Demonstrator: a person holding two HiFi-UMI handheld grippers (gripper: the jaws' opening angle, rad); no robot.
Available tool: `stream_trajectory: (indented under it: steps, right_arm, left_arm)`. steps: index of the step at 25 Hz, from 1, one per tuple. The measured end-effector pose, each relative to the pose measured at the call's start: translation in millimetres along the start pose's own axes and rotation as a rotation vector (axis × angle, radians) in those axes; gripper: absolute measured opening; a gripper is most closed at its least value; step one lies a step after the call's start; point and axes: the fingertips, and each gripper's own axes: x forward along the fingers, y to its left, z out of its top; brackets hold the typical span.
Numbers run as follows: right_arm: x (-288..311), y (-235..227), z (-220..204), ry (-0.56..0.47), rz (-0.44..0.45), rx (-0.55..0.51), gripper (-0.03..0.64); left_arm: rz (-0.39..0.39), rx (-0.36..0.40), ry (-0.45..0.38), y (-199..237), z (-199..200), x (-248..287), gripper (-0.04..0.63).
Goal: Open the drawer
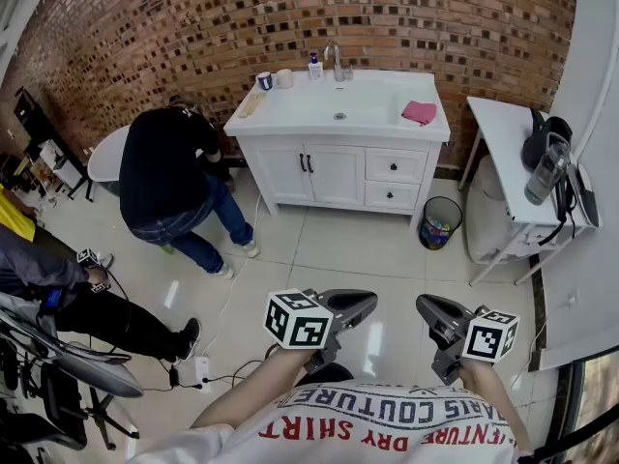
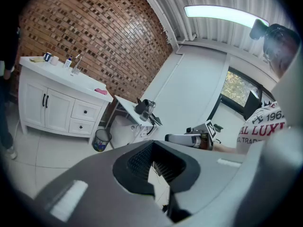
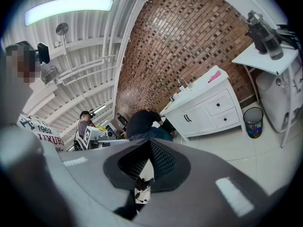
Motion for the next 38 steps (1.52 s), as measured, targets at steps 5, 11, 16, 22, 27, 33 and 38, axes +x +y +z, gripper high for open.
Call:
stream_trajectory:
  steps: [5, 11, 16, 22, 27, 33, 38]
  right_arm:
    - [29.4, 3.2, 3.8, -0.033, 0.034, 0.046, 0.005]
    - [70.3, -18.1, 19.9, 0.023, 0.042, 0.021, 0.005]
    - [131.8, -62.5, 51.8, 0.043, 0.033, 0.019, 0.006]
    - [225.4, -132.7, 109.8, 0.054, -0.008, 0.062, 0.006]
    - [305.9, -177.6, 166.1, 0.048, -0.035, 0.069, 0.005]
    - [372.3, -208.7, 229.6, 0.055, -0.077, -0.019, 0.005]
    - [390.8, -247.0, 243.3, 0.050, -0.105, 0.000, 0.005]
  left_arm:
    - [0.000, 0.000, 0.006, 24.6, 9.3, -7.6, -0.018]
    - [0.015, -0.030, -0.017, 74.5, 30.6, -7.3, -0.018]
    - [0.018, -0.054, -0.020, 152.8, 63.6, 5.6, -0.018]
    - [0.009, -0.088, 0.013, 270.7, 123.8, 28.5, -0.018]
    - [-0.009, -0.072, 0.062, 359.6, 175.4, 44.6, -0.018]
    - [-0.005, -0.037, 0.094, 436.5, 231.8, 54.9, -0.018]
    - [-0.021, -0.067, 0.140, 470.2, 236.8, 79.2, -0.018]
